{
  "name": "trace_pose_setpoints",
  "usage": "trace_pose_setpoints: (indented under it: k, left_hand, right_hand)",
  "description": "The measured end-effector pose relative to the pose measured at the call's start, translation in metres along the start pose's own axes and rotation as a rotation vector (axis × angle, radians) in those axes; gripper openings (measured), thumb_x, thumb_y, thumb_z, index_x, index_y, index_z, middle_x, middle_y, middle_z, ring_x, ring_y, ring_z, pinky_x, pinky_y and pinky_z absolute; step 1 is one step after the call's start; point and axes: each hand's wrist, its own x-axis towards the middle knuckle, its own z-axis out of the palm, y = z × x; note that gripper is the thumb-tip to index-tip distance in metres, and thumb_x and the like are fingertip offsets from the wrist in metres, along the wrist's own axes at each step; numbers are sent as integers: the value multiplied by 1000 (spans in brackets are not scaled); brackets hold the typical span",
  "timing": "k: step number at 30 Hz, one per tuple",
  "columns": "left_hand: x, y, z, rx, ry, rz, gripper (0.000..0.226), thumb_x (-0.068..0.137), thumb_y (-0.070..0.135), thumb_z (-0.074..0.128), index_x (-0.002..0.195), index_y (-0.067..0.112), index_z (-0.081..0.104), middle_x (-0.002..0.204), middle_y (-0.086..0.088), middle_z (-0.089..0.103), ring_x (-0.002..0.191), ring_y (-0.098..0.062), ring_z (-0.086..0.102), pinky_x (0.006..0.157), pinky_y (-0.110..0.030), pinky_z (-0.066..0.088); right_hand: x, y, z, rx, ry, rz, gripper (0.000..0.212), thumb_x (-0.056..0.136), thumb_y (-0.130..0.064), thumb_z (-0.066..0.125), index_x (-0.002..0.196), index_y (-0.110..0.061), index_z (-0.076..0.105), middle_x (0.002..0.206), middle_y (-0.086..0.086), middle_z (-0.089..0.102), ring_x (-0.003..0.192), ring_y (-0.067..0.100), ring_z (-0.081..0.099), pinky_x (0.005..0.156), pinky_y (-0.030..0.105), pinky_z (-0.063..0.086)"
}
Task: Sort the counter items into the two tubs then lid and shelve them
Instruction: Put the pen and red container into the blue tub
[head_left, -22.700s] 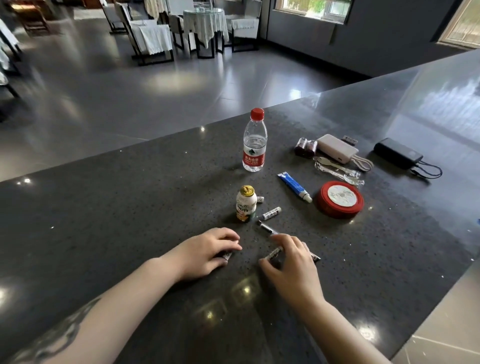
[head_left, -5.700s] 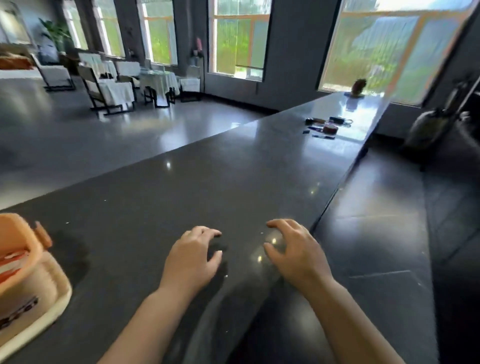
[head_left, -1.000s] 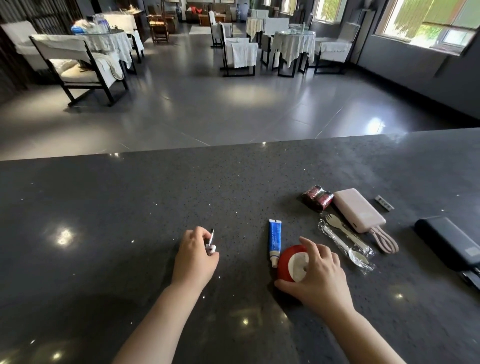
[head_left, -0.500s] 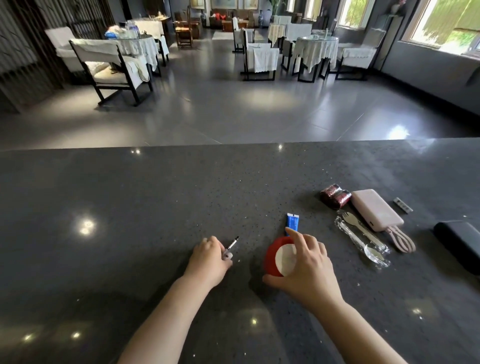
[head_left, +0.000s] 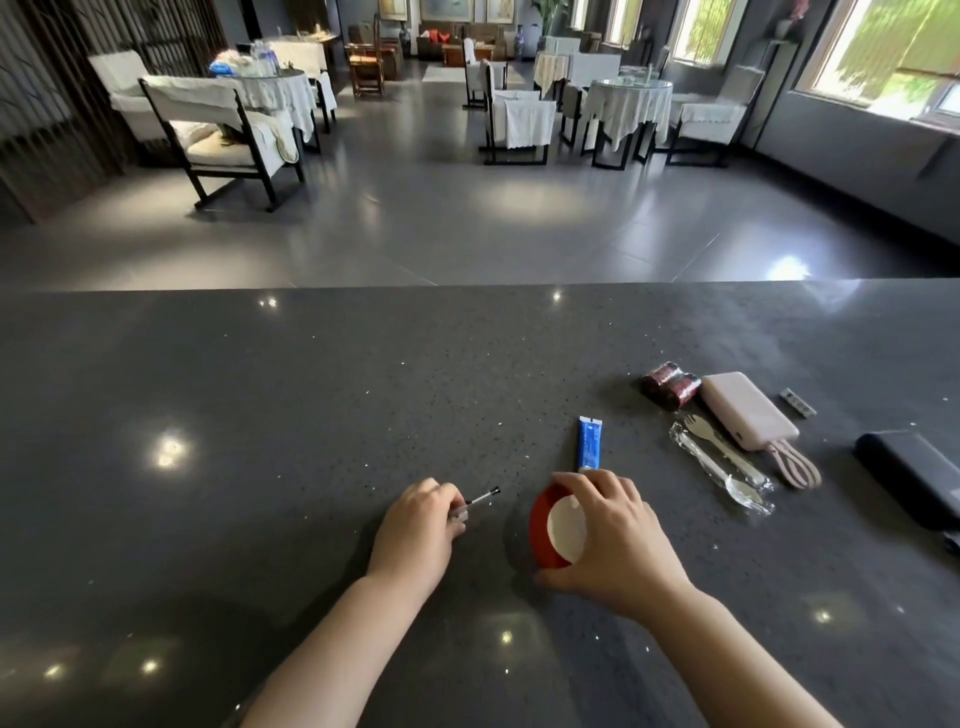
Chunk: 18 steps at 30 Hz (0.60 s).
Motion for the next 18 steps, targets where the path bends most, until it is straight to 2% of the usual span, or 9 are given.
trace_pose_setpoints:
  k: [5, 11, 15, 18]
  left_hand:
    - [-15, -14, -12, 23, 34, 12, 11, 86, 21, 65, 96, 20, 65, 94, 6, 56, 94, -13, 52, 72, -20, 34]
    - [-63, -23, -39, -20, 174, -175, 9, 80, 20, 70, 89, 20, 67, 86, 8, 57, 89, -15, 56, 72, -27, 39]
    - [-125, -33, -60, -58, 364, -364, 9, 77, 20, 74, 83, 22, 67, 76, 12, 53, 77, -7, 53, 62, -17, 30]
    - [-181, -45, -81, -78, 440, -484, 12, 77, 18, 75, 79, 24, 65, 75, 12, 54, 71, -3, 52, 63, -9, 34]
  right_hand:
    - [0, -19, 3, 11, -68, -102, 105, 49, -74, 69, 139, -42, 28, 136, -13, 35, 128, 14, 30, 105, 34, 36]
    - [-5, -38, 1, 46, -62, -311, 97, 49, -68, 70, 135, -40, 36, 128, -15, 38, 120, 11, 36, 99, 25, 39]
    - [-9, -67, 7, 50, -130, -471, 95, 47, -70, 67, 133, -43, 35, 123, -18, 37, 118, 9, 36, 95, 25, 39]
    - [-22, -108, 21, 80, -188, -582, 96, 48, -69, 69, 133, -42, 34, 123, -18, 37, 117, 9, 36, 95, 24, 37]
